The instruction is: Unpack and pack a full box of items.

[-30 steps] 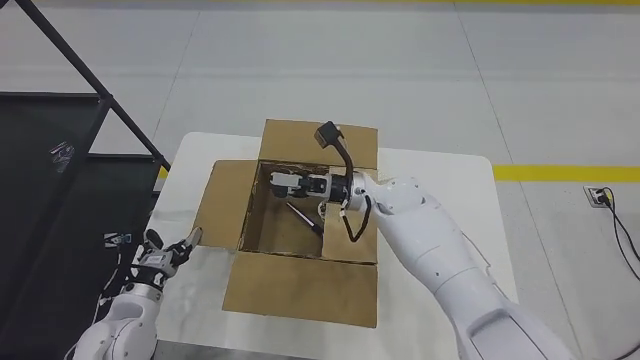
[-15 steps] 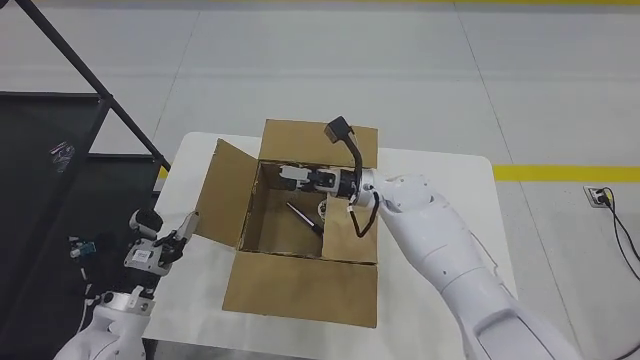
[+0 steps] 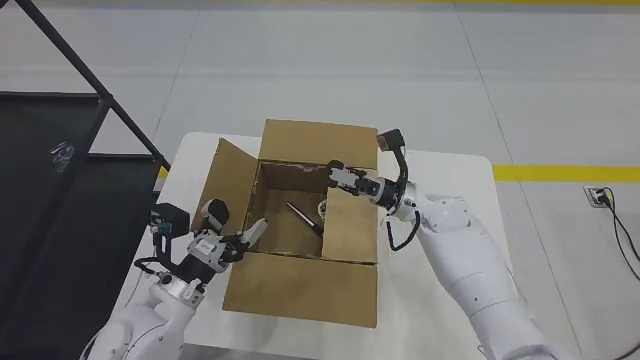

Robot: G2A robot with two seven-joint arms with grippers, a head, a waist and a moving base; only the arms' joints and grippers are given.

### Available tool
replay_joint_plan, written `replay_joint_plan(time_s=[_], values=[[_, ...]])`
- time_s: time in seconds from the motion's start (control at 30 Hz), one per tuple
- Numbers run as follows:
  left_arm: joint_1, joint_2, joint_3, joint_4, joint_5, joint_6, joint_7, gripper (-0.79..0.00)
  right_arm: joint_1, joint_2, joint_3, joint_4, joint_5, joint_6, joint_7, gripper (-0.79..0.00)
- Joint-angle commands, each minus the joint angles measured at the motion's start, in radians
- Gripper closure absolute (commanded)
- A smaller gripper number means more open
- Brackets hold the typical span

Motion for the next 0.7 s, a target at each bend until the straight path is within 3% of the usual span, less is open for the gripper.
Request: replay_joint_plan(time_s=[0.0, 0.17, 0.67], values=[[-0.039, -0.004, 0.043, 0.032, -0.010, -0.007, -0.004, -0.785, -0.053, 0.017, 0.040, -0.064, 0.003, 0.008, -0.005, -0.785], [-0.124, -0.017, 0.108, 0.123, -0.088, 0.070, -0.036, -0.785, -0.141, 0.048, 0.097, -0.185, -0.028, 0.093, 0.014, -0.785], [-0.122, -0.019, 0.119, 0.132, -0.104, 0.074, -0.037, -0.785, -0.146, 0.049, 0.080, -0.206, -0.040, 0.117, -0.004, -0.785]])
